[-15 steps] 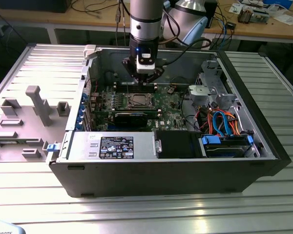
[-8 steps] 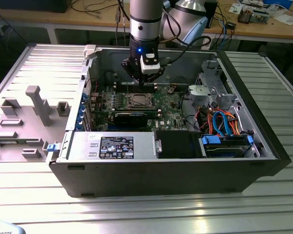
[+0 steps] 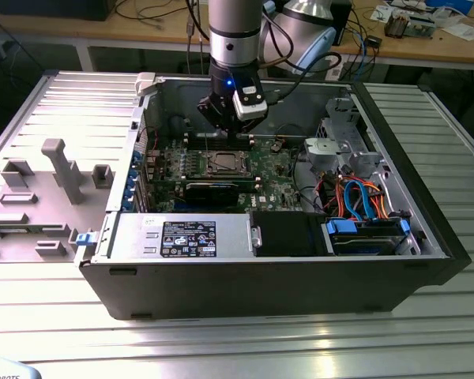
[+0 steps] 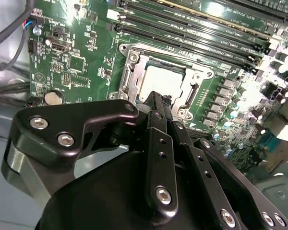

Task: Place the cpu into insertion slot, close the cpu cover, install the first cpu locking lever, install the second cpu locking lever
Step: 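Install the first cpu locking lever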

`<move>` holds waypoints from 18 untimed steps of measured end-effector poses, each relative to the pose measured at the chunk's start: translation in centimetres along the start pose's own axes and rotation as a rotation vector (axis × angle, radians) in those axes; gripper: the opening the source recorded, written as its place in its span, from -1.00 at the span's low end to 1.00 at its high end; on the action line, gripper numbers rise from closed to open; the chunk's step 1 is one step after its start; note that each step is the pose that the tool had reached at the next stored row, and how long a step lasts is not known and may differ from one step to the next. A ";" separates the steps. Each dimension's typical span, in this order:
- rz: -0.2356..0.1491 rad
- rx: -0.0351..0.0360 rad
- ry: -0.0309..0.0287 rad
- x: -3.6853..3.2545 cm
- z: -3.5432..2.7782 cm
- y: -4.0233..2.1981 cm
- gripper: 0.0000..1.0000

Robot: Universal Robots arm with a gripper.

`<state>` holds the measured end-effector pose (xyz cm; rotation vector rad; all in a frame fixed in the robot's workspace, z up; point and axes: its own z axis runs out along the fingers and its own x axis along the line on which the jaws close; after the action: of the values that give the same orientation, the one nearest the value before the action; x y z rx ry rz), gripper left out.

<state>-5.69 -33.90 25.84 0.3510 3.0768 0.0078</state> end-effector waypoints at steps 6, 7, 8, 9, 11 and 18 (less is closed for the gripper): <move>-0.099 -0.0051 -0.0018 0.00 0.01 0.00 -0.79; -0.116 -0.0058 -0.0018 0.01 0.01 -0.01 -0.79; -0.143 -0.0071 -0.0017 0.01 0.03 0.00 -0.79; -0.162 -0.0080 -0.0016 0.00 0.04 0.00 -0.79; -0.217 -0.0105 -0.0011 0.00 0.06 0.00 -0.79; -0.288 -0.0138 -0.0004 0.00 0.08 -0.01 -0.79</move>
<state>-5.69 -33.90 25.76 -0.0953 3.0931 0.0188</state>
